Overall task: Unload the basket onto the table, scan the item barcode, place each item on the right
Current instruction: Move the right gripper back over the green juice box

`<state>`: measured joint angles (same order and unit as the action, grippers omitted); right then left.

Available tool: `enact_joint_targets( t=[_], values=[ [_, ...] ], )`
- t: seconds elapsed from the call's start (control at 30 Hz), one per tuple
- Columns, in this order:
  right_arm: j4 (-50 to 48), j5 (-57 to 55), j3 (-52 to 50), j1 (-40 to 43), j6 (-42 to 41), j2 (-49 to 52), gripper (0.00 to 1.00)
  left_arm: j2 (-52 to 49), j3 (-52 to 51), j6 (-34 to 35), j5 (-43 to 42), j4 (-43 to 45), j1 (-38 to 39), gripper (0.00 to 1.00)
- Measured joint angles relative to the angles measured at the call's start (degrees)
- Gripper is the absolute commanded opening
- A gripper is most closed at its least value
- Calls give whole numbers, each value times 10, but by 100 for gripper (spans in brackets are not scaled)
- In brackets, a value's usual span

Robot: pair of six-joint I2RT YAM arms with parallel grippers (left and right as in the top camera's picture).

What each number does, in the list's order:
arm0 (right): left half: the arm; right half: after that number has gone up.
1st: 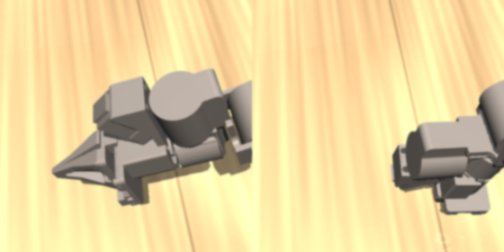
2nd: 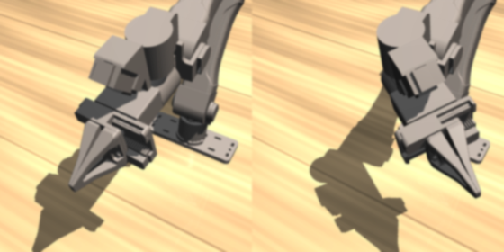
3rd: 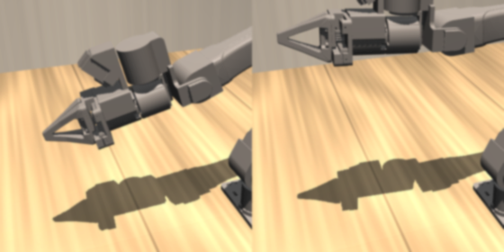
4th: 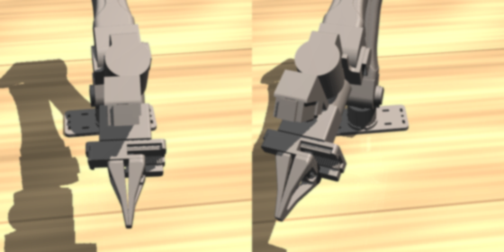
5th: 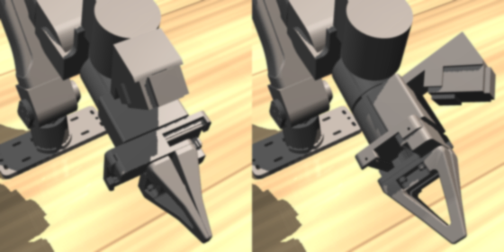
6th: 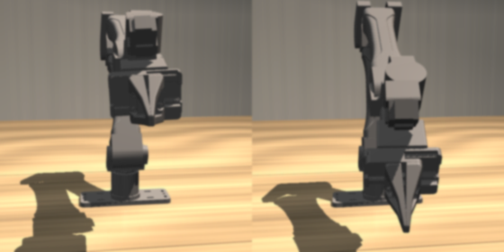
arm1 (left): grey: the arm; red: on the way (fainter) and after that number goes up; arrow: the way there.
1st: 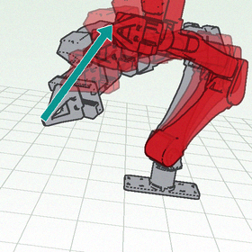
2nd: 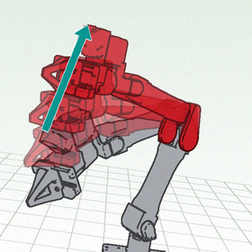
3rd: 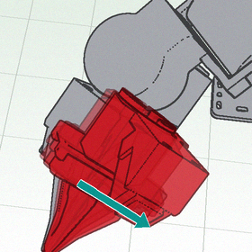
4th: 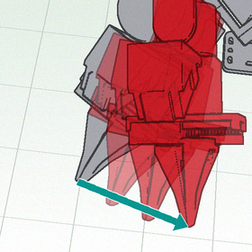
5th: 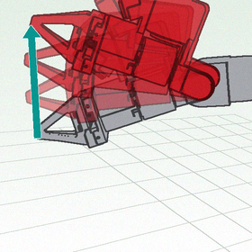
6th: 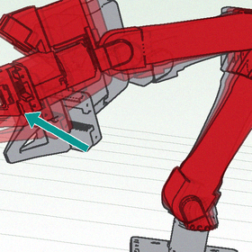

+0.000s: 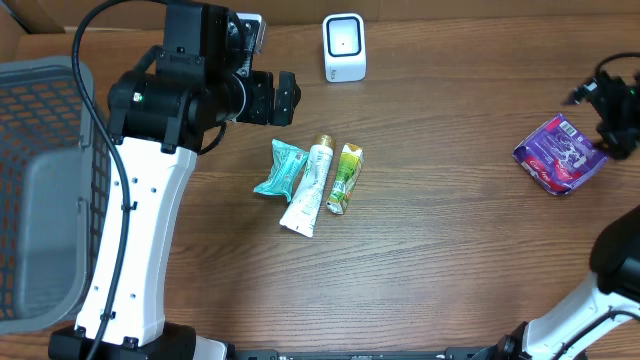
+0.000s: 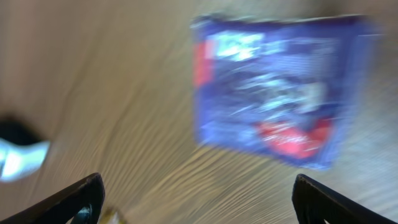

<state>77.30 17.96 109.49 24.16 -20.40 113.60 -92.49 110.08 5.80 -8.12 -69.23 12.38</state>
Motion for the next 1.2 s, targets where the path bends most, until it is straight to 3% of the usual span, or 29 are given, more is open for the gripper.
enact_joint_targets(
  t=[0.2, 0.63, 0.77, 1.2],
  values=[
    [-24, 51, 0, -125, 56, -16, 100, 0, 0, 0, 0, 0, 0, 100],
    [-315, 56, -168, -398, 83, -14, 96, 0, 0, 0, 0, 0, 0, 100],
    [-383, 57, -188, -440, 89, -5, 88, 0, 0, 0, 0, 0, 0, 100],
    [-454, 75, -196, -490, 82, 72, 80, 0, 0, 0, 0, 0, 0, 99]
  ],
)
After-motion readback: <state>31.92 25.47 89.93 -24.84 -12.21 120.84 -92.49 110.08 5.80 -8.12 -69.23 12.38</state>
